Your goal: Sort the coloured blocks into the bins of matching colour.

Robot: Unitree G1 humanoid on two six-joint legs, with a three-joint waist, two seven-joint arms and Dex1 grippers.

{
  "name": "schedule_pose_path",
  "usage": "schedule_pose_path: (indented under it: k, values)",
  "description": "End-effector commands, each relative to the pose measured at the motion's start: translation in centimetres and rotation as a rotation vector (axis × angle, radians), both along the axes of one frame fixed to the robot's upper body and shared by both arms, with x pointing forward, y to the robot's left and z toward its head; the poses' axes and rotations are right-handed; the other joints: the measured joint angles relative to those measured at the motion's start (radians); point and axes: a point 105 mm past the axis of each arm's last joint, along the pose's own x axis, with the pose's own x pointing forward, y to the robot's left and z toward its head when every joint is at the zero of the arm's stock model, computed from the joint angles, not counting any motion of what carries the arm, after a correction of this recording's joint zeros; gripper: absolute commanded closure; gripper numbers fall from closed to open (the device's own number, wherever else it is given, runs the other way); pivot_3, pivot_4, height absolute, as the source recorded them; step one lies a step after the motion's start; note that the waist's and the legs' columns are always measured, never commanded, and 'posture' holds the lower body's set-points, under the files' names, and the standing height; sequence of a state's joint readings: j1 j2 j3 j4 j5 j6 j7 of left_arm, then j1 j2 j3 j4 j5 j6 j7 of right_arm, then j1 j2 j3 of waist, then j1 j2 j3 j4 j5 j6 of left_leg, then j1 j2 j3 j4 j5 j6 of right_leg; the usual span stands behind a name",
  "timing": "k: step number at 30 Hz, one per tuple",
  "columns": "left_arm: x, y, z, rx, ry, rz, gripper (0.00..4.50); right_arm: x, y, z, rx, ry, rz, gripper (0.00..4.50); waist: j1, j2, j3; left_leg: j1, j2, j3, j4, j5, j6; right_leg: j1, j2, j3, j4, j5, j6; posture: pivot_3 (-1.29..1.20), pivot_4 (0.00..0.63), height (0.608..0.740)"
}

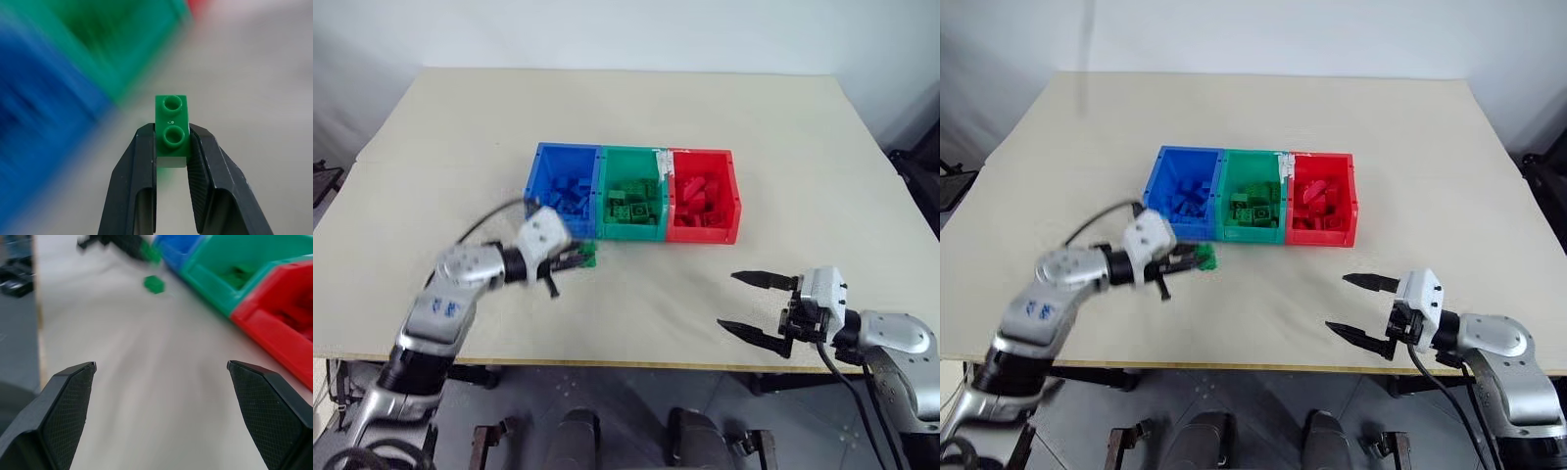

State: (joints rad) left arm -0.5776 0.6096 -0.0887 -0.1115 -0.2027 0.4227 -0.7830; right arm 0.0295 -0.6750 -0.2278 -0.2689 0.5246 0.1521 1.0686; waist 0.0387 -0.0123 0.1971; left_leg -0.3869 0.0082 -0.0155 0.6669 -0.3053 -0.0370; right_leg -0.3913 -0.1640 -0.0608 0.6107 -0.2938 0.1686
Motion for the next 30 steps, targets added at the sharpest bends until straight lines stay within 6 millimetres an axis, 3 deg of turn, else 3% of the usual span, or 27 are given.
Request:
schedule_pose_path:
  k: [1, 4, 8, 9, 13, 15, 17, 20, 21, 24, 26, 30]
  values:
    - [2.4, -1.9, 2.5, -0.054, -0.085, -0.003, 4.01, 0.0, -0.9, 2.4, 0.109, -0.117, -0.142, 0.00, 0.003, 0.000, 0.000, 0.000, 0.000, 0.000, 0.000, 0.000, 0.000, 0.000, 0.000, 0.000, 0.000, 0.000, 0.000, 0.00, 0.150, 0.740]
    - [5.1, -4.2, 3.1, -0.078, -0.103, -0.022, 4.01, -0.3, -1.8, 3.1, 0.154, -0.177, -0.266, 0.00, 0.007, 0.000, 0.000, 0.000, 0.000, 0.000, 0.000, 0.000, 0.000, 0.000, 0.000, 0.000, 0.000, 0.000, 0.000, 0.00, 0.150, 0.740]
    - [6.8, -5.4, 2.5, -0.072, -0.071, -0.038, 4.01, -0.8, -1.6, 3.2, 0.130, -0.189, -0.273, 0.00, -0.005, 0.000, 0.000, 0.000, -0.001, 0.001, -0.001, 0.000, 0.000, -0.001, 0.000, 0.000, -0.002, 0.000, 0.001, 0.00, 0.150, 0.740]
    - [6.9, -5.5, 2.5, -0.070, -0.068, -0.041, 3.27, -0.9, -1.4, 3.2, 0.126, -0.192, -0.268, 0.00, -0.011, 0.000, 0.000, 0.000, -0.001, 0.001, -0.002, 0.000, 0.000, -0.001, 0.000, 0.000, -0.002, 0.000, 0.001, 0.00, 0.150, 0.740]
    - [7.2, -4.7, 2.5, -0.077, -0.082, -0.025, 2.22, -0.7, -0.6, 3.8, 0.128, -0.197, -0.230, 0.00, -0.019, 0.000, 0.000, 0.000, 0.000, 0.002, -0.003, 0.000, 0.000, -0.002, 0.000, 0.000, -0.002, 0.000, 0.001, 0.00, 0.150, 0.740]
    - [6.4, -3.8, 2.7, -0.102, -0.098, -0.050, 1.63, -0.6, -0.2, 3.9, 0.126, -0.189, -0.196, 0.00, -0.020, 0.000, 0.000, 0.000, 0.000, 0.002, -0.003, 0.000, 0.000, -0.002, 0.000, 0.000, -0.002, 0.000, 0.001, 0.00, 0.150, 0.740]
    - [5.5, -2.0, 2.7, -0.124, -0.119, -0.034, 1.01, -0.2, 0.4, 4.0, 0.122, -0.182, -0.150, 0.00, -0.021, 0.000, 0.000, 0.000, 0.000, 0.002, -0.002, 0.000, 0.000, -0.002, 0.000, 0.000, -0.002, 0.000, 0.001, 0.00, 0.150, 0.740]
    - [3.8, 0.2, 2.1, -0.112, -0.142, -0.045, 1.01, 0.1, 1.1, 4.0, 0.101, -0.164, -0.076, 0.00, -0.026, 0.000, 0.000, 0.000, 0.001, 0.001, -0.003, 0.000, 0.000, -0.002, 0.000, 0.000, -0.001, 0.000, 0.000, 0.00, 0.150, 0.740]
    - [2.7, 2.1, 1.6, -0.113, -0.138, -0.020, 1.01, 0.3, 1.7, 3.9, 0.081, -0.152, -0.022, 0.00, -0.031, 0.000, 0.000, 0.000, 0.001, 0.002, -0.002, 0.000, 0.000, -0.002, 0.000, 0.000, -0.002, 0.000, 0.000, 0.00, 0.150, 0.740]
    - [-0.9, 7.8, 0.4, -0.106, -0.111, 0.081, 0.45, 1.2, 3.0, 3.5, 0.021, -0.121, 0.123, 0.00, -0.050, 0.000, 0.000, 0.001, 0.002, 0.003, -0.003, 0.000, 0.000, -0.002, 0.001, 0.000, -0.002, 0.000, 0.000, 0.00, 0.150, 0.740]
    - [-3.1, 10.1, -0.3, -0.093, -0.094, 0.119, 0.02, 1.7, 3.6, 3.4, -0.001, -0.106, 0.190, 0.00, -0.051, 0.000, 0.000, 0.001, 0.004, 0.002, -0.003, 0.000, 0.000, -0.002, 0.002, -0.001, -0.002, 0.000, -0.001, 0.00, 0.150, 0.740]
    - [-6.7, 14.2, -1.7, -0.056, -0.055, 0.245, 0.02, 2.6, 4.8, 3.0, -0.051, -0.087, 0.318, 0.00, -0.033, 0.000, 0.001, 0.000, 0.003, 0.002, -0.003, -0.001, 0.000, -0.002, 0.001, -0.001, -0.002, 0.000, -0.001, 0.00, 0.150, 0.740]
